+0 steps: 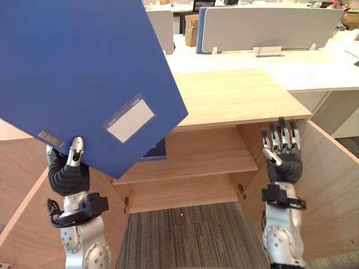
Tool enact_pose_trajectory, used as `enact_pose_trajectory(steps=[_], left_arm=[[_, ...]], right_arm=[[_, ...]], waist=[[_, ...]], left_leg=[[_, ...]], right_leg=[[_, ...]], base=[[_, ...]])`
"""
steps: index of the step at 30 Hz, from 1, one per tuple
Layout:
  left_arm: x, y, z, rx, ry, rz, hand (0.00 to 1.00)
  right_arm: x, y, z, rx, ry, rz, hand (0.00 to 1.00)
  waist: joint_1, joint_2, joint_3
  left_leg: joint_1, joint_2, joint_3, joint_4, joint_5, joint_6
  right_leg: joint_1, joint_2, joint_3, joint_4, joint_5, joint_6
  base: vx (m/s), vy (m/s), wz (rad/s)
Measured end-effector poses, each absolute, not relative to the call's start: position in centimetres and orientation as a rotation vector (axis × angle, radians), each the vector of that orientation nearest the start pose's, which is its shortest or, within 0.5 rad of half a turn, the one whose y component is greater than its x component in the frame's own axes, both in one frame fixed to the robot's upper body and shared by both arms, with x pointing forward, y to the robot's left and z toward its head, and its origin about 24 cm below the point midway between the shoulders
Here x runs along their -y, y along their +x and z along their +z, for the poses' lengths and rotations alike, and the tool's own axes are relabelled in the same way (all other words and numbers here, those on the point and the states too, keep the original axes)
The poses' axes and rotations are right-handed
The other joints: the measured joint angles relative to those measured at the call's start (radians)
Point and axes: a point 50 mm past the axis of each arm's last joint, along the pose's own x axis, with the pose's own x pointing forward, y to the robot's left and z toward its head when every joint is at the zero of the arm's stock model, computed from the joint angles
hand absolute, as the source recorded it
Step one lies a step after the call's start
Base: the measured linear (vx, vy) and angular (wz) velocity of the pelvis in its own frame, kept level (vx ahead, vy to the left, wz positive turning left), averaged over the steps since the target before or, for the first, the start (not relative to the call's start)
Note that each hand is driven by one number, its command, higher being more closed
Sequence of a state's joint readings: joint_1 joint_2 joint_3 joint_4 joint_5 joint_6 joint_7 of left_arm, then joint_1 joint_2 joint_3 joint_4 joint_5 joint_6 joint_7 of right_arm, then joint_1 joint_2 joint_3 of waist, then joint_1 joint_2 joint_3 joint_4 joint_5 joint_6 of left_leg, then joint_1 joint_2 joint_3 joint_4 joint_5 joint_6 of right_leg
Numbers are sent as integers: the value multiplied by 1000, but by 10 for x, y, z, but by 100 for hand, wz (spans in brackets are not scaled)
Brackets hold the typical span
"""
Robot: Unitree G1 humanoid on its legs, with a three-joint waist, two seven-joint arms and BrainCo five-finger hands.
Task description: Walk over to the cabinet, pick up the folder, carry it to the office cabinet, place the folder inside the office cabinet, then close the office cabinet door
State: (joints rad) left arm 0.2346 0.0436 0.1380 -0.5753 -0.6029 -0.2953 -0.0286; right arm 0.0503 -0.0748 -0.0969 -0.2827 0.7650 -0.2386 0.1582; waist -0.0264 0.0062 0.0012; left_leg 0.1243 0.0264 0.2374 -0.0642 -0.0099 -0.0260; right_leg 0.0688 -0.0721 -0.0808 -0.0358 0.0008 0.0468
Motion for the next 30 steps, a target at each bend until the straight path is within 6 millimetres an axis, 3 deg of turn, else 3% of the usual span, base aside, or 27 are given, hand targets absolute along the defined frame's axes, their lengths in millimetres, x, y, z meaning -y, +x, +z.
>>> enact_pose_trajectory(steps=[8, 21, 25, 30], left_arm=[[-200, 189, 143, 668, -458, 52, 100], [-186, 198, 140, 628, -464, -44, 100], [-179, 200, 140, 621, -470, -90, 100], [-174, 200, 141, 621, -469, -123, 100]], right_arm=[[163, 255, 168, 662, 610, 400, 0], [137, 292, 184, 577, 465, 582, 0], [118, 300, 199, 580, 392, 688, 0], [104, 308, 204, 538, 301, 772, 0]], waist=[[21, -3, 3], [32, -13, 9], [34, -13, 9], [41, -13, 8]], left_leg=[[-1, -1, -3, 0, 0, 1], [1, -3, -12, -3, 5, 5], [2, -3, -15, -10, 12, 3], [3, -3, -20, -20, 20, 3]], right_leg=[[4, -1, -2, 5, 0, 0], [6, -5, -10, 12, 0, 0], [6, -3, -18, 13, 0, 0], [3, -2, -21, 15, 0, 0]], base=[[-7, -4, 0], [-19, -6, 2], [0, 0, 1], [-11, -5, 2]])
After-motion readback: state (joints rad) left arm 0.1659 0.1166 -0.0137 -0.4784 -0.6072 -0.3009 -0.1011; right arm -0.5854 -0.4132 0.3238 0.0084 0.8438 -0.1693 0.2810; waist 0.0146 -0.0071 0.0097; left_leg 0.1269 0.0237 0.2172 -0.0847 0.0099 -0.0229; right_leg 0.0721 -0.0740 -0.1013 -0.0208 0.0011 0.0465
